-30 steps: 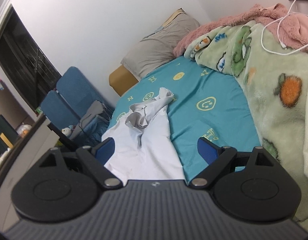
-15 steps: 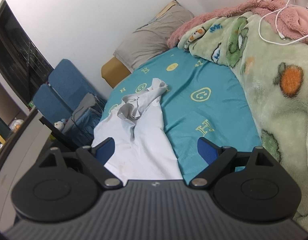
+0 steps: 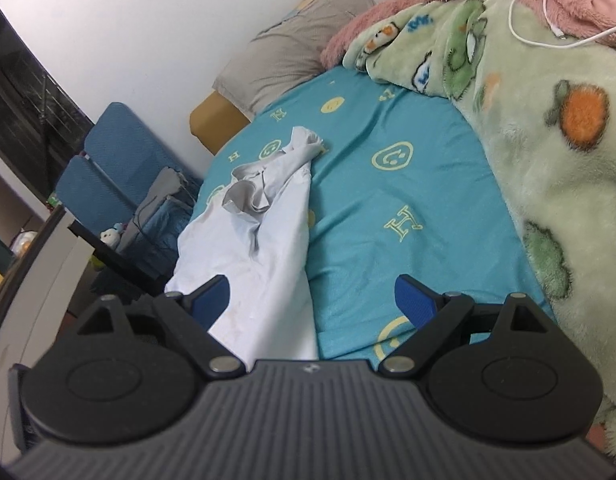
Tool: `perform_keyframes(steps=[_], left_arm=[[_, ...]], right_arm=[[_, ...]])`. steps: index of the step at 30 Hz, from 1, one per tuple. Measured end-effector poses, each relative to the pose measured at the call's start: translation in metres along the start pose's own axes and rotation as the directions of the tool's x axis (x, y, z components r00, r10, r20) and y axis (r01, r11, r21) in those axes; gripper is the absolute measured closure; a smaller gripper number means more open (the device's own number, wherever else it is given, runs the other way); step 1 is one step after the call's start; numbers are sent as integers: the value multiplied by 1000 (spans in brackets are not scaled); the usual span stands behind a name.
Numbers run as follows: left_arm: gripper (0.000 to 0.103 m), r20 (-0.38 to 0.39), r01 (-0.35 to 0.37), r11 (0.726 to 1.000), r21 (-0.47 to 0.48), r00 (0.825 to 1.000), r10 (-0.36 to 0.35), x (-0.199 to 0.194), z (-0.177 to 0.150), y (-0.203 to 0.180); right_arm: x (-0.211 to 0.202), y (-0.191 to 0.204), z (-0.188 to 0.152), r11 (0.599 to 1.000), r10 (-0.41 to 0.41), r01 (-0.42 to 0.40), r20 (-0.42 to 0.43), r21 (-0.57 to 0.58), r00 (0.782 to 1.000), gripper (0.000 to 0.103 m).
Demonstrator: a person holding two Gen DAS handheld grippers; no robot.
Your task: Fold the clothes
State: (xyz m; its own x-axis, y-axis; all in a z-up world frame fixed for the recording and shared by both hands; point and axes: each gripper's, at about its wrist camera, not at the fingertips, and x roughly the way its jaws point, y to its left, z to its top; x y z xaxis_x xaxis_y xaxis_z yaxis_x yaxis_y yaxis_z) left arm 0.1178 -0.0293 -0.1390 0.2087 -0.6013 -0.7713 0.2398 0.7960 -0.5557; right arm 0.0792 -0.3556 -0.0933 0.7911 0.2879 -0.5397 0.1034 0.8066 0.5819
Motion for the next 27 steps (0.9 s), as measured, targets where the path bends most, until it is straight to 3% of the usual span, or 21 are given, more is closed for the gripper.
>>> perform_keyframes(steps=[2,5,9,10,11,12,16,18,20,22,27], left_arm=[[101,-14,-95,995,17,995,95,2,-1,8],[100,-39,-234,970,59,971,236,17,-2,15],[91,-41,-282,955,95,957,287,25,3,17],[82,-24,-295,950,105,954,299,23,9,15],[67,-6,-308,944,116,951,311,21,15,14],[60,12,-321,939,126,947,322,20,21,13],[42,97,-388,908,158,921,377,15,53,9],[32,172,-448,877,172,891,421,19,82,8],[21,276,-528,825,200,839,470,30,116,8],[20,375,-605,767,213,776,507,44,151,8],[20,494,-682,707,190,688,531,94,238,14]], right_arm=[[2,3,-1,1000,-16,16,-3,-19,1000,12],[2,8,-4,998,-38,38,-5,-53,999,12],[-1,14,-8,994,-64,64,4,-91,998,12],[-2,15,-9,992,-71,71,8,-99,997,12],[-2,16,-8,991,-77,77,12,-107,997,12],[-2,17,-9,990,-84,86,16,-112,996,12],[1,22,-7,986,-112,117,49,-116,993,12],[5,24,-6,984,-123,131,67,-119,990,12],[12,24,-4,983,-132,140,81,-114,988,12],[20,24,-2,983,-141,150,91,-107,986,12],[50,21,7,973,-192,203,107,-106,976,12]])
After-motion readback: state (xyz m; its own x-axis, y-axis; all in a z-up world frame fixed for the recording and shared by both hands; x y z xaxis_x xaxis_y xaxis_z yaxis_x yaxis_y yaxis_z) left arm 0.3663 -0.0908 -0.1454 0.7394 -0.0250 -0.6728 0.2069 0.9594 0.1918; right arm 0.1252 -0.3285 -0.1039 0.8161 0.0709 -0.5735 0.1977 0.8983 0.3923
